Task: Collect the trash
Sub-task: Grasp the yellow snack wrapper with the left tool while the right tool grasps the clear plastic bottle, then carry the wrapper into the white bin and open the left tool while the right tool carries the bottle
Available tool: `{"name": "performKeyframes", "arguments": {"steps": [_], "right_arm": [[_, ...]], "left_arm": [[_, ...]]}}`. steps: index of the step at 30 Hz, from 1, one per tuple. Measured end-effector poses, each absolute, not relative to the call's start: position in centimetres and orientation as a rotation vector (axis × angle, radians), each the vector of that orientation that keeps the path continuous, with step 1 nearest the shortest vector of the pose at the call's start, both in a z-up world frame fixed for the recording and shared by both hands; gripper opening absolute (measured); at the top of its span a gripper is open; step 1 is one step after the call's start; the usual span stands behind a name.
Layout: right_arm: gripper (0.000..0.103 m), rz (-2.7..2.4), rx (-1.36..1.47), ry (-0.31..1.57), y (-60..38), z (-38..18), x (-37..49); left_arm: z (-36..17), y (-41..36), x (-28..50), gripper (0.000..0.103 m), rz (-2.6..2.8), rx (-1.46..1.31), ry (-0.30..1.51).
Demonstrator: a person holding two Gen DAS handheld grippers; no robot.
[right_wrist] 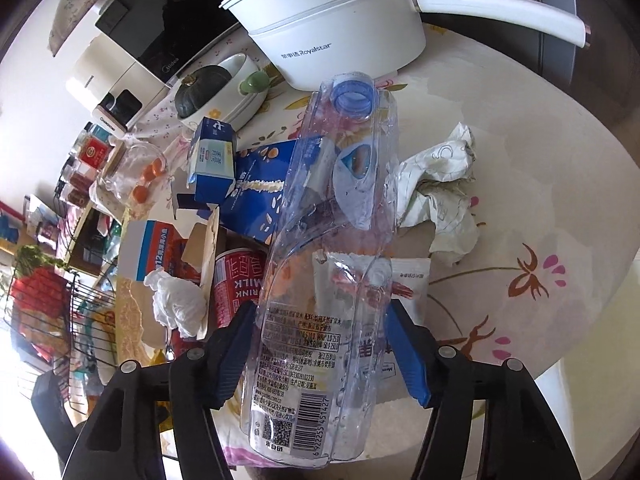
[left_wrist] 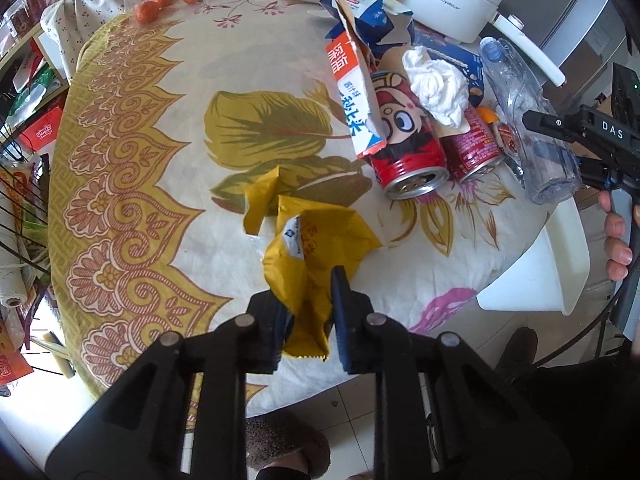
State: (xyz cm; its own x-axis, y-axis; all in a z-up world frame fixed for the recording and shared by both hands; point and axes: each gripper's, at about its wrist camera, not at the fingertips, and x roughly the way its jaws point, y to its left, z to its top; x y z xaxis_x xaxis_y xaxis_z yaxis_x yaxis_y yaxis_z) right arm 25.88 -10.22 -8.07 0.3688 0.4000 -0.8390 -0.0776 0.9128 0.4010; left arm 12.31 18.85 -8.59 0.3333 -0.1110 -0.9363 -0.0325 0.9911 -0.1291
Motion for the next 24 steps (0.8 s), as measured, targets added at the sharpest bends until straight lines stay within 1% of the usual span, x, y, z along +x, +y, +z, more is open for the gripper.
{"name": "performKeyframes", "arguments": {"steps": [6,9,17,24], "right_arm": [[0.063,0.316,0.274,1.111,-11.1,-6.1,24.6],[0.063,0.319,0.259,1.092,-11.6,-5.2,23.9],[0.062,0.307,0.238,1.047,-14.2,-3.0,22.3],[0.062,0.289,0.225,1.014,-16.8,-1.3,21.0]], "left_arm": [[-7.4,18.2,12.0,0.015,-0.065,-0.119,1.197],[-7.6,17.5,12.3,0.014,-0.076,-0.116,1.171],[-6.0,15.5,12.2,0.013,-0.112,-0.116,1.118],[-4.4,12.2,12.4,0.013,-0.171,-0.104,1.079]]}}
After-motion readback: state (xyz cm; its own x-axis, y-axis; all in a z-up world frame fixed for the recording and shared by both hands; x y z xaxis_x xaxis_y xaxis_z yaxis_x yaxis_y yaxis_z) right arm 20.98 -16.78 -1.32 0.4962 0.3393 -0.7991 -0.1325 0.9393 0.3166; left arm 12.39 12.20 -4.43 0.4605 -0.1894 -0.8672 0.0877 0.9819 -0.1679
